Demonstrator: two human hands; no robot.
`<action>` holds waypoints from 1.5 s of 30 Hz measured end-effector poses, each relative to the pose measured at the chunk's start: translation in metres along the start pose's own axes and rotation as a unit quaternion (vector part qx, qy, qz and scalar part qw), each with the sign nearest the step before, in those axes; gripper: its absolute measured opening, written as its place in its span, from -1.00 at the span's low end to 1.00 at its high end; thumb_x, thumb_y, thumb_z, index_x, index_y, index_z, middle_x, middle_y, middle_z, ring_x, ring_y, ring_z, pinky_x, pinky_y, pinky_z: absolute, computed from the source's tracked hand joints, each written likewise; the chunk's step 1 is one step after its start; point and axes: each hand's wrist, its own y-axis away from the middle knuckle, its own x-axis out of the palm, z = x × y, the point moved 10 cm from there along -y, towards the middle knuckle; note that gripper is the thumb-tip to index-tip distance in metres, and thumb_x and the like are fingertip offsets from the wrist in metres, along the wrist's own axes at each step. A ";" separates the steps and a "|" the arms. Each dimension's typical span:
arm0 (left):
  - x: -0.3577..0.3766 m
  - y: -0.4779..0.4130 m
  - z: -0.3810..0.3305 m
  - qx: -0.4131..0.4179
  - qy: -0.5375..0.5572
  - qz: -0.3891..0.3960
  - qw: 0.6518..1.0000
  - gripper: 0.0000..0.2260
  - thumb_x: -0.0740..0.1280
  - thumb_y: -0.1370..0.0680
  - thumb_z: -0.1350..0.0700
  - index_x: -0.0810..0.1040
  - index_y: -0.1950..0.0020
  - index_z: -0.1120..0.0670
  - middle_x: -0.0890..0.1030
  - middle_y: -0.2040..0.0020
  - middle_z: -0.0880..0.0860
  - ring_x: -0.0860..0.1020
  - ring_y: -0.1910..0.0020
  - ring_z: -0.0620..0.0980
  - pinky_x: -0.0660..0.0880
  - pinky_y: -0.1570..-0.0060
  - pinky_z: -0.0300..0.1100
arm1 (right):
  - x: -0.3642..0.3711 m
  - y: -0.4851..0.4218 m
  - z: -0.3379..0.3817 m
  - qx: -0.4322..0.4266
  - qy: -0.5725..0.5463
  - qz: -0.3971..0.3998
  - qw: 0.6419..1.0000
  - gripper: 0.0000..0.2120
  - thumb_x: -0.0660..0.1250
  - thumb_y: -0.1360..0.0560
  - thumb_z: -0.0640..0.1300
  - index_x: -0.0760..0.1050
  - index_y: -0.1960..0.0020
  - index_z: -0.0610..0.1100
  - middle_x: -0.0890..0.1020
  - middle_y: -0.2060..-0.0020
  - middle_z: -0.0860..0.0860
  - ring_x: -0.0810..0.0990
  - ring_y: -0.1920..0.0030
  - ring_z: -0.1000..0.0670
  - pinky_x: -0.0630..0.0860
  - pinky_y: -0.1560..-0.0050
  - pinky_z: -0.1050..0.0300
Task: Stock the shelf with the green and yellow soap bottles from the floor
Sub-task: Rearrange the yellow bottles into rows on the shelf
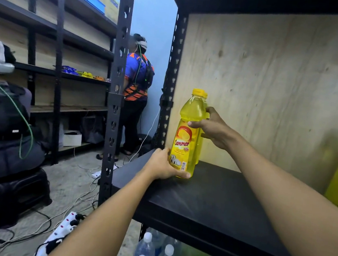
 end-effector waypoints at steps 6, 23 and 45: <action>-0.001 -0.002 0.006 -0.003 0.013 -0.007 1.000 -0.19 0.66 -0.03 -0.27 0.40 -0.17 -0.11 0.61 -0.07 -0.18 0.60 -0.05 -0.18 0.52 -0.05 -0.28 | 0.001 -0.002 0.001 0.007 -0.008 0.090 0.996 -0.29 0.46 -0.47 -0.29 0.23 -0.51 0.02 0.59 -0.22 -0.10 0.61 -0.15 -0.13 0.60 0.05 -0.05; -0.024 0.074 -0.068 0.117 -0.033 -0.162 0.979 -0.03 0.51 -0.30 -0.24 0.07 -0.58 -0.10 0.31 -0.24 -0.05 0.49 -0.21 -0.01 0.48 -0.26 -0.01 | -0.087 0.110 0.002 -0.019 0.113 -0.031 0.993 -0.29 0.59 -0.35 -0.22 0.42 -0.43 0.02 0.54 -0.26 -0.12 0.58 -0.17 -0.08 0.52 -0.12 0.07; 0.301 0.193 -0.323 0.045 0.170 0.146 0.974 -0.32 0.63 -0.20 -0.18 0.40 -0.21 -0.13 0.57 -0.01 -0.23 0.59 -0.03 -0.17 0.43 0.09 -0.36 | -0.378 0.318 0.030 -0.014 0.358 -0.386 0.850 -0.18 0.62 -0.28 -0.08 0.26 -0.42 -0.06 0.45 -0.25 -0.22 0.46 -0.24 -0.29 0.43 -0.22 -0.08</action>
